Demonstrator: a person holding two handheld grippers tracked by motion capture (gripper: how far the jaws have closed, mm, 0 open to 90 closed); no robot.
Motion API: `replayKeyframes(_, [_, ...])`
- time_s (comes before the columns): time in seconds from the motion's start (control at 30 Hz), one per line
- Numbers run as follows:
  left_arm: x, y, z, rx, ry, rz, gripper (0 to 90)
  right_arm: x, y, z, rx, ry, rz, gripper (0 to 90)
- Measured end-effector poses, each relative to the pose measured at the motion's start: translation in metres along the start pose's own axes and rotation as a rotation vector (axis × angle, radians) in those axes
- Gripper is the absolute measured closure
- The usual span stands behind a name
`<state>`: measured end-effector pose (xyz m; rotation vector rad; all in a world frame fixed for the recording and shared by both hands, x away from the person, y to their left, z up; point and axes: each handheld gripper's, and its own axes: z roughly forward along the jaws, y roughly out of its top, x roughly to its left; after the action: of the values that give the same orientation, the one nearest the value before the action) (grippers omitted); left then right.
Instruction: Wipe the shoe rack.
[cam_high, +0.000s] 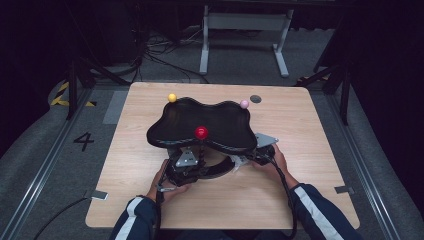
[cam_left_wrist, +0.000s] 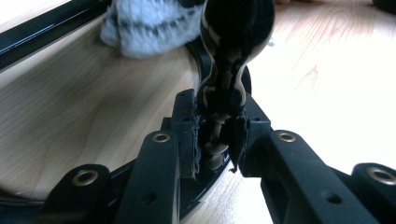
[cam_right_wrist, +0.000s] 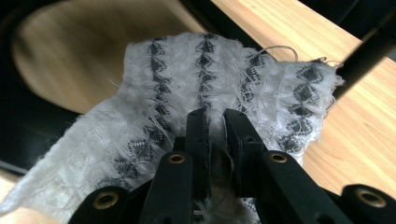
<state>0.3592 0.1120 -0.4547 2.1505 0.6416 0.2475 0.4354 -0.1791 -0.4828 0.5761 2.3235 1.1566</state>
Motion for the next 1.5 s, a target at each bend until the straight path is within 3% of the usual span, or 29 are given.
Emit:
replayKeyframes(0.07, [-0.001, 0.002, 0.002, -0.002, 0.001, 0.003, 74.0, 0.003, 0.0, -0.001, -0.004, 0.025, 0.003, 80.3])
replayKeyframes(0.27, [-0.006, 0.009, 0.009, 0.014, 0.004, 0.067, 74.0, 0.019, 0.001, -0.008, -0.011, 0.054, -0.028, 80.4])
replayKeyframes(0.3, [-0.008, 0.01, 0.013, 0.002, -0.003, 0.054, 74.1, 0.022, 0.001, -0.009, -0.013, 0.068, -0.02, 80.4])
replayKeyframes(0.4, [-0.008, 0.014, 0.015, 0.028, -0.01, 0.101, 73.9, 0.036, 0.003, -0.012, -0.017, 0.085, -0.026, 80.5])
replayKeyframes(0.5, [-0.011, 0.017, 0.02, 0.014, -0.022, 0.077, 74.1, 0.042, 0.004, -0.013, -0.018, 0.081, -0.053, 80.6])
replayKeyframes(0.53, [-0.009, 0.019, 0.02, 0.037, -0.015, 0.107, 74.2, 0.045, 0.004, -0.014, -0.02, 0.095, -0.04, 80.5])
replayKeyframes(0.57, [-0.009, 0.02, 0.021, 0.041, -0.008, 0.113, 74.8, 0.049, 0.005, -0.015, -0.021, 0.099, -0.043, 80.6])
replayKeyframes(0.6, [-0.012, 0.02, 0.024, 0.008, -0.015, 0.073, 75.7, 0.051, 0.005, -0.015, -0.022, 0.097, -0.051, 80.6])
replayKeyframes(0.67, [-0.009, 0.022, 0.022, 0.042, -0.022, 0.123, 77.2, 0.055, 0.006, -0.015, -0.02, 0.091, -0.061, 80.7])
replayKeyframes(0.7, [-0.009, 0.022, 0.023, 0.041, -0.024, 0.126, 77.7, 0.055, 0.006, -0.016, -0.018, 0.088, -0.064, 80.6])
replayKeyframes(0.77, [-0.009, 0.023, 0.022, 0.048, -0.022, 0.126, 77.8, 0.055, 0.006, -0.016, -0.018, 0.079, -0.068, 80.4])
replayKeyframes(0.8, [-0.011, 0.022, 0.024, 0.015, -0.032, 0.091, 78.0, 0.054, 0.005, -0.016, -0.019, 0.069, -0.069, 80.4])
replayKeyframes(0.83, [-0.011, 0.021, 0.023, 0.013, -0.034, 0.082, 78.0, 0.052, 0.004, -0.016, -0.013, 0.045, -0.084, 80.4])
replayKeyframes(0.87, [-0.009, 0.022, 0.021, 0.033, -0.03, 0.106, 77.7, 0.05, 0.004, -0.015, -0.013, 0.025, -0.081, 80.3])
replayKeyframes(1.0, [-0.009, 0.02, 0.019, 0.037, -0.02, 0.11, 76.2, 0.041, 0.001, -0.015, -0.008, -0.005, -0.033, 80.4])
replayKeyframes(1.03, [-0.011, 0.017, 0.019, 0.001, -0.02, 0.066, 76.2, 0.031, -0.001, -0.013, 0.0, -0.038, -0.02, 80.3])
replayKeyframes(1.07, [-0.009, 0.017, 0.017, 0.027, -0.015, 0.094, 76.2, 0.026, -0.002, -0.013, -0.002, -0.05, -0.018, 80.3])
replayKeyframes(1.1, [-0.011, 0.015, 0.017, -0.001, -0.02, 0.058, 76.1, 0.024, -0.002, -0.012, -0.001, -0.065, -0.023, 80.4])
replayKeyframes(1.13, [-0.011, 0.015, 0.017, -0.001, -0.02, 0.058, 76.1, 0.024, -0.002, -0.012, -0.001, -0.065, -0.023, 80.4])
replayKeyframes(1.17, [-0.008, 0.014, 0.014, 0.022, -0.011, 0.086, 76.1, 0.021, -0.003, -0.012, 0.004, -0.081, -0.03, 80.4])
replayKeyframes(1.2, [-0.01, 0.012, 0.014, -0.002, -0.014, 0.051, 76.1, 0.017, -0.003, -0.01, 0.006, -0.082, -0.017, 80.3])
replayKeyframes(1.27, [-0.007, 0.011, 0.011, 0.023, -0.005, 0.078, 76.1, 0.013, -0.004, -0.009, 0.012, -0.097, -0.018, 80.5])
replayKeyframes(1.3, [-0.009, 0.01, 0.011, -0.002, -0.009, 0.041, 76.2, 0.011, -0.004, -0.008, 0.013, -0.099, -0.016, 80.5])
replayKeyframes(1.5, [-0.004, 0.003, 0.002, -0.011, 0.003, 0.014, 76.1, 0.003, -0.003, -0.002, 0.015, -0.127, -0.032, 80.8])
